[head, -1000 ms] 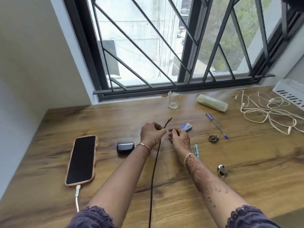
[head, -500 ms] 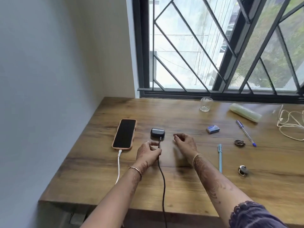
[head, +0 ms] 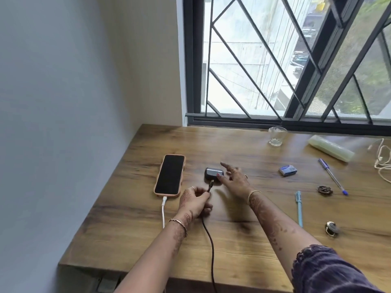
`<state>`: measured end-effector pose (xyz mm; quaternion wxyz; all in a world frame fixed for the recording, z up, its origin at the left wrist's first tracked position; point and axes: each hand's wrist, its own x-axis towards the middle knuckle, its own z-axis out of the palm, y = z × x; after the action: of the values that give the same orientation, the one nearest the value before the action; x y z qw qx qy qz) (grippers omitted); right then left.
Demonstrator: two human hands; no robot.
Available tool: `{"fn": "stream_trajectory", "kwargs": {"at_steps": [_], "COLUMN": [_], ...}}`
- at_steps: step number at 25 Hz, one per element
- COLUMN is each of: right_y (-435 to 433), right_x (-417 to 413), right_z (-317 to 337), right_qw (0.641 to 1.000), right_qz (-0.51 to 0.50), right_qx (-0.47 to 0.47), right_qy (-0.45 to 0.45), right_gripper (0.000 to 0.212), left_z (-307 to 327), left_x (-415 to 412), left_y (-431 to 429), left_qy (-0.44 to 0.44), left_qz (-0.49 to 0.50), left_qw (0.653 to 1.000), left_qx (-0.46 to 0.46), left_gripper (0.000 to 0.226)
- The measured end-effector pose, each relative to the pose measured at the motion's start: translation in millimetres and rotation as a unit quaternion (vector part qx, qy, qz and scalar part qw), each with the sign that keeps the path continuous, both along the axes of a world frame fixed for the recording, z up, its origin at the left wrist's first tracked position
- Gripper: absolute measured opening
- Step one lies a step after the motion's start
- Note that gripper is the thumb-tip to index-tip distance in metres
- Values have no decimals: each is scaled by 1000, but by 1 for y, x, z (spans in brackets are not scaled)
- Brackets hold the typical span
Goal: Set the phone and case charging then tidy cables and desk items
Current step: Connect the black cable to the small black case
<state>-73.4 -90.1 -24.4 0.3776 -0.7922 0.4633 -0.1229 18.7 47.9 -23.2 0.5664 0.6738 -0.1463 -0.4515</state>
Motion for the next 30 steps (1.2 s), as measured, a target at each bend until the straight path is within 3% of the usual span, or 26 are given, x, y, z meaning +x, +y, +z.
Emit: {"fn": "stream_trajectory", "kwargs": {"at_steps": [6,11,18,23,30], "right_y": [-16,-15,-14,-15,-10], "right_x": [14,12,12,13,17], "right_z": [2,2,3,9,22], "right_qw": [997,999,999,999,991], "right_qz": [1,-22,-28,-15,9], "right_qx": [-5,-1,30,43,111], "right_qy": [75,44,24,10,-68], "right_gripper": [38,33,30,29,28], "left_z": [-4,-2,4,9,6], "left_x": [4,14,23,30,27], "left_y": [-13,-19,-21,-20,-24], "left_qy": [103,169,171,143,137], "left_qz": [42,-14,-88,-128,-107], "left_qw": [993,984,980,981,984], "left_qx": [-48,-55,-41,-27,-30], "left_gripper": [9,47,63,49,50]}}
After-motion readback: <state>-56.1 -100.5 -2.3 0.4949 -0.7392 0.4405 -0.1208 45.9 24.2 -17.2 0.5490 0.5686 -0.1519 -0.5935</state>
